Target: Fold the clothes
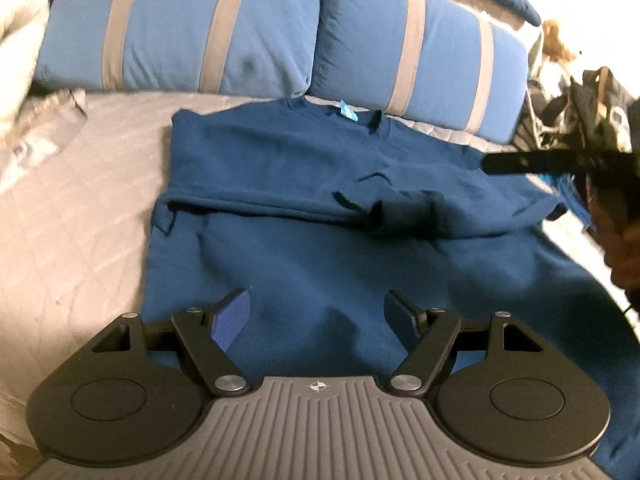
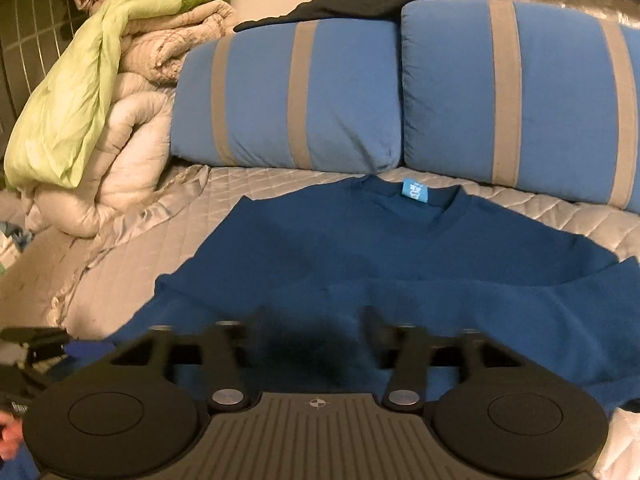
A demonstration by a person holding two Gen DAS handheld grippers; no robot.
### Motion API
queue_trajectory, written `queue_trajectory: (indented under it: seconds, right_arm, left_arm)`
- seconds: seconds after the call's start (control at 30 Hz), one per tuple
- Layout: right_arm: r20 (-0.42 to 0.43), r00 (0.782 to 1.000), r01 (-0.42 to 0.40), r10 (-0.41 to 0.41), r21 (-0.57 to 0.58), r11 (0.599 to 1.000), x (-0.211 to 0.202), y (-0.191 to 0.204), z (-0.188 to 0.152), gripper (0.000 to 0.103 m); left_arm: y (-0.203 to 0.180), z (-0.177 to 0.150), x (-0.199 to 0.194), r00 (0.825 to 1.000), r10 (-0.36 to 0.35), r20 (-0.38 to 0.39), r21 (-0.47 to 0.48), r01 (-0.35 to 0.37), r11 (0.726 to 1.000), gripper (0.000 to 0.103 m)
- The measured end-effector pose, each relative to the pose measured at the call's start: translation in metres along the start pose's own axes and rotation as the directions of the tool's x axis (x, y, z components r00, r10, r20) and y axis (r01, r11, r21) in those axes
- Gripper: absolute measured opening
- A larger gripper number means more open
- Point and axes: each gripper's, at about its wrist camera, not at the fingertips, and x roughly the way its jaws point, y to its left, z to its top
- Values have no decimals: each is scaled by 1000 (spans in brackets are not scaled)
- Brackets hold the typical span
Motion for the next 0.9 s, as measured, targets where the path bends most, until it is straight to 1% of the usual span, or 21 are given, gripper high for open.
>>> queue_trajectory:
  seconds: [0.03, 0.1, 0.17, 0.23, 0.3, 0.37, 0.43, 0.5, 0.53, 0.6, 0.63, 0.67, 0.8, 0.9]
  right_arm:
    - [0, 1000, 8, -8, -9, 1000, -4, 0, -2, 72]
    - [-6, 1000, 27, -27, -30, 999, -11, -1, -6, 84]
    - [-12, 998, 53, -54, -63, 997, -18, -3, -12, 89]
    - [-20, 996, 80, -82, -99, 992, -25, -5, -19, 91]
    - [-27, 994, 99, -102, -105, 990, -31, -8, -25, 92]
    - [-31, 993, 107, -110, -88, 990, -35, -11, -30, 92]
    - [-30, 994, 106, -108, -68, 992, -40, -14, -34, 92]
    - [-25, 994, 106, -108, -64, 992, -44, -14, -38, 93]
    - [-23, 994, 104, -106, -65, 992, -45, -14, -39, 93]
    - [-18, 995, 93, -95, -70, 993, -49, -12, -43, 93]
    - [-15, 996, 89, -90, -72, 993, -50, -11, -44, 93]
    - [-13, 996, 84, -85, -71, 994, -51, -11, -45, 93]
    - [-3, 998, 68, -68, -55, 996, -54, -13, -46, 93]
    - [8, 998, 62, -62, -52, 997, -56, -14, -46, 93]
  left_arm:
    - [2, 2, 0, 1000, -12, -6, -15, 11, 1000, 74]
    - [4, 11, 0, 999, -41, -10, -43, 41, 998, 74]
    - [5, 27, 0, 995, -98, -1, -81, 98, 992, 74]
    - [7, 45, 6, 985, -174, -6, -144, 171, 975, 74]
    - [13, 62, 22, 965, -263, -22, -242, 250, 937, 74]
    - [18, 79, 39, 936, -351, -28, -339, 321, 884, 74]
    - [23, 88, 59, 911, -411, -39, -417, 359, 835, 74]
    - [28, 93, 85, 889, -453, -61, -492, 368, 789, 74]
    - [31, 93, 96, 882, -467, -64, -525, 368, 767, 74]
    - [37, 91, 116, 873, -484, -61, -585, 361, 726, 73]
    - [40, 90, 125, 871, -487, -57, -609, 356, 709, 73]
    - [41, 89, 133, 872, -485, -59, -621, 349, 702, 73]
    - [47, 83, 156, 883, -463, -81, -647, 307, 698, 72]
    - [48, 78, 162, 878, -473, -73, -655, 316, 686, 72]
